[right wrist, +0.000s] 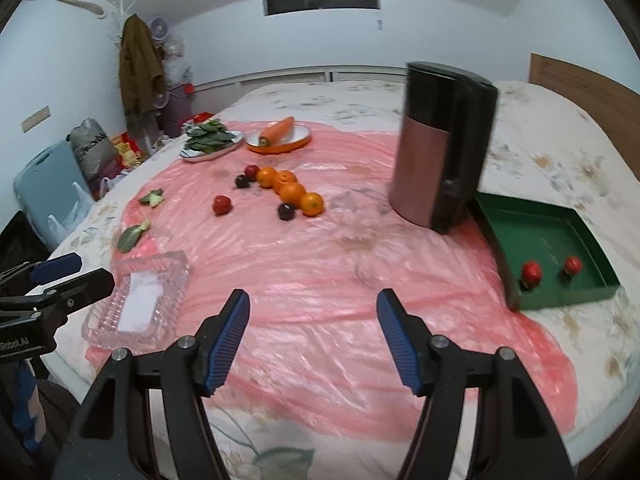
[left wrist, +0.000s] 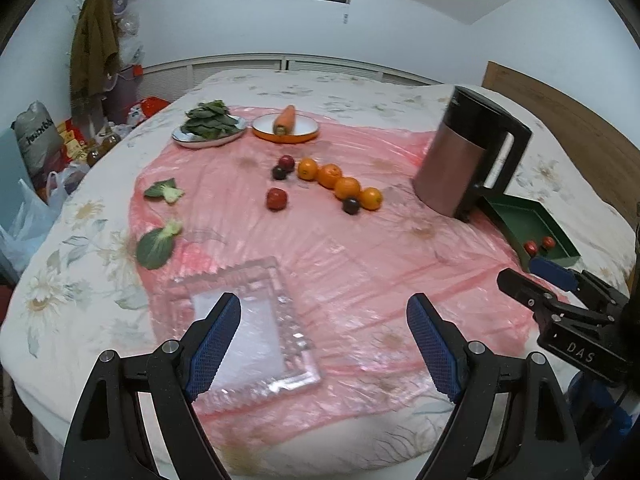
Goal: Organize fruits
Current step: 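Move both open grippers back toward the fruit row, then grasp an orange with the right gripper while the left gripper grasps a dark plum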
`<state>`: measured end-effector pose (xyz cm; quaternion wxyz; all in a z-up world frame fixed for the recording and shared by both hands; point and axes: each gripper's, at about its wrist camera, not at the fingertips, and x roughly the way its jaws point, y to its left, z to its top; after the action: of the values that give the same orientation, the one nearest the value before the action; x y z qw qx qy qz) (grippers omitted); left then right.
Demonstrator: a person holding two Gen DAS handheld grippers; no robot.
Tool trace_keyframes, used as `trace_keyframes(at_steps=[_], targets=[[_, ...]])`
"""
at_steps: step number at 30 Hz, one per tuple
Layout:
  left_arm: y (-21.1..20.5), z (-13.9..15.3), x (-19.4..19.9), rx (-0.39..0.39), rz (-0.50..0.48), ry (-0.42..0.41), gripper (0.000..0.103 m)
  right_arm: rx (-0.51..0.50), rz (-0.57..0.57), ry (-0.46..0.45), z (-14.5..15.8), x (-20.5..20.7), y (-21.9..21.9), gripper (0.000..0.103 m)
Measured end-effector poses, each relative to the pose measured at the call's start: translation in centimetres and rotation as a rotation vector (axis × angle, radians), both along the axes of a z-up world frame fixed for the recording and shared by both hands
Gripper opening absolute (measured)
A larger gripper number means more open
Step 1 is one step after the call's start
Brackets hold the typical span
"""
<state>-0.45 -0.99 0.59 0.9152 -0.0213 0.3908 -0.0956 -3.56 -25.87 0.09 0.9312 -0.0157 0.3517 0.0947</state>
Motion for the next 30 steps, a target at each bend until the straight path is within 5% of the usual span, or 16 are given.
trace_keyframes(at_steps=[15, 20, 30], targets=[[1.2, -2.8, 11.3, 0.049, 0.031, 0.080, 0.081, 0.002, 0.106, 0.079, -3.8, 12.0, 1.3, 0.095], [0.2, -4.3, 15.4, 0.079, 0.007, 0.114, 0.081, -0.052, 0.150, 0.119, -6.1, 16.9, 1.7, 0.044], [-0.3, -7.8, 20.7, 0.080, 0.009, 0.190, 0.077, -0.116, 0.244, 0.179, -9.5, 23.3, 2.7, 0.038]])
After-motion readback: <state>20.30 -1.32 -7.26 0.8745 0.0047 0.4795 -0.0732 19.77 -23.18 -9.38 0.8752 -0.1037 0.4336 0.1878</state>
